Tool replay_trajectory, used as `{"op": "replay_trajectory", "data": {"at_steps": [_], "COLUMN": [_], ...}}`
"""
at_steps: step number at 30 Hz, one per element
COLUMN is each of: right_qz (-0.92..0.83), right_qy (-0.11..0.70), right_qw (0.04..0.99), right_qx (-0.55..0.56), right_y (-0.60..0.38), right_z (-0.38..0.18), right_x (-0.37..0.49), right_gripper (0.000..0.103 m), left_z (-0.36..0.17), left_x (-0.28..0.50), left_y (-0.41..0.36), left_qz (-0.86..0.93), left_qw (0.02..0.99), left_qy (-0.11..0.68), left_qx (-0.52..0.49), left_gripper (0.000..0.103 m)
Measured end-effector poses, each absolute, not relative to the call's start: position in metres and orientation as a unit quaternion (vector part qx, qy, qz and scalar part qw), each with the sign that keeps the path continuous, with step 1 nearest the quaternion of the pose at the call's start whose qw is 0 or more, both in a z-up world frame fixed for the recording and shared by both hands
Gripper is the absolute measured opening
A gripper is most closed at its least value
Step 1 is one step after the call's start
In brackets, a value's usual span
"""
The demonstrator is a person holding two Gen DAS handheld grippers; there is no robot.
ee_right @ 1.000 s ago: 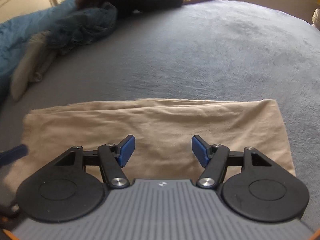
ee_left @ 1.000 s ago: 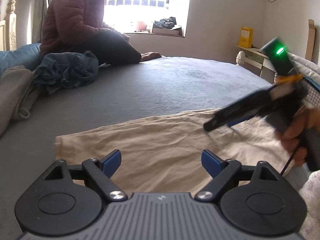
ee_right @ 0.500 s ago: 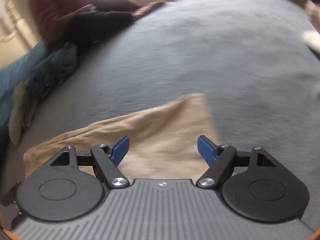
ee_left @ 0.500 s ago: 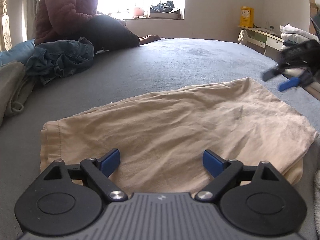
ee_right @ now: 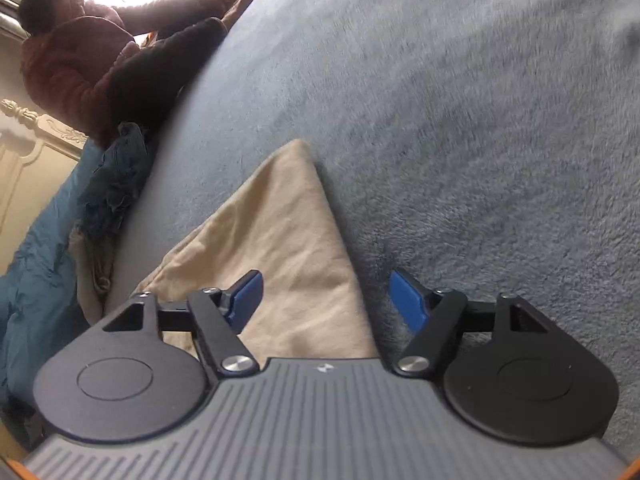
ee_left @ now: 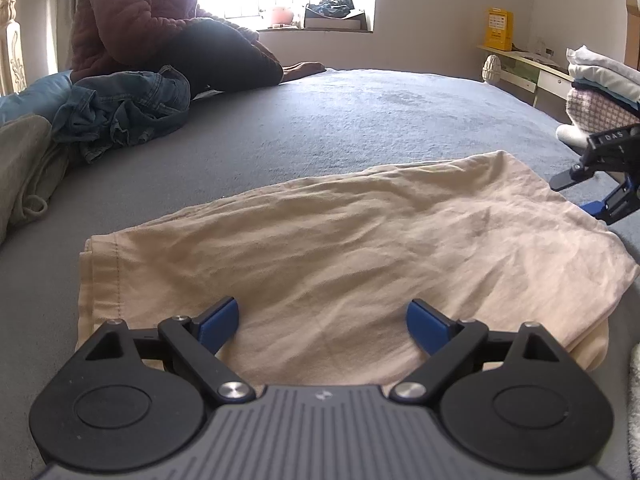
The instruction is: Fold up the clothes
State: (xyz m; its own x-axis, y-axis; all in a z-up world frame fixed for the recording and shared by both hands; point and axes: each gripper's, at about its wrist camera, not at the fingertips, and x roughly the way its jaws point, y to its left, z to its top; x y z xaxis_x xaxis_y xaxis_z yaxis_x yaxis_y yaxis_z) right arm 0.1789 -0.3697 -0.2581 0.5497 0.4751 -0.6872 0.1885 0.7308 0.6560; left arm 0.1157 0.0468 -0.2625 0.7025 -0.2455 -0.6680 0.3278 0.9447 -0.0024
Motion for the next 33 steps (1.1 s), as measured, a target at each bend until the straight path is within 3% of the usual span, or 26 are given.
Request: {"op": "replay_trajectory", "data": {"at_steps": [7,9,15,33], "right_qz": [0.13,0.13,0.126,0.221], "right_qy": [0.499,0.505,0.488,0.406], "right_qw": [0.765,0.758,0.764,0.831], "right_qx": [0.385,0.393,0.402,0.309], "right_y": [-0.378,-0.379,-0.375,-0.29], "right_z": [-0.27,-0.272,-0.258,-0.114], "right_x": [0.152,0.145,0.136,0.134], "right_gripper": [0.048,0.034,0.01,0.008], "left_z": [-0.265,-0.266,-0.267,-0.27], "left_x": [0.115,0.114,0.114,0.11], "left_y": [0.046,0.046,0.045,0.046], "left_qz": [-0.157,-0.157,-0.157,-0.159], "left_qw": [0.922,0.923,0.924,0.925], "left_qy": [0.349,0.347,0.344,0.337], "left_qx": [0.059,0.06,0.06,0.07], "left_gripper": [0.094,0.095,0.095,0.096]}}
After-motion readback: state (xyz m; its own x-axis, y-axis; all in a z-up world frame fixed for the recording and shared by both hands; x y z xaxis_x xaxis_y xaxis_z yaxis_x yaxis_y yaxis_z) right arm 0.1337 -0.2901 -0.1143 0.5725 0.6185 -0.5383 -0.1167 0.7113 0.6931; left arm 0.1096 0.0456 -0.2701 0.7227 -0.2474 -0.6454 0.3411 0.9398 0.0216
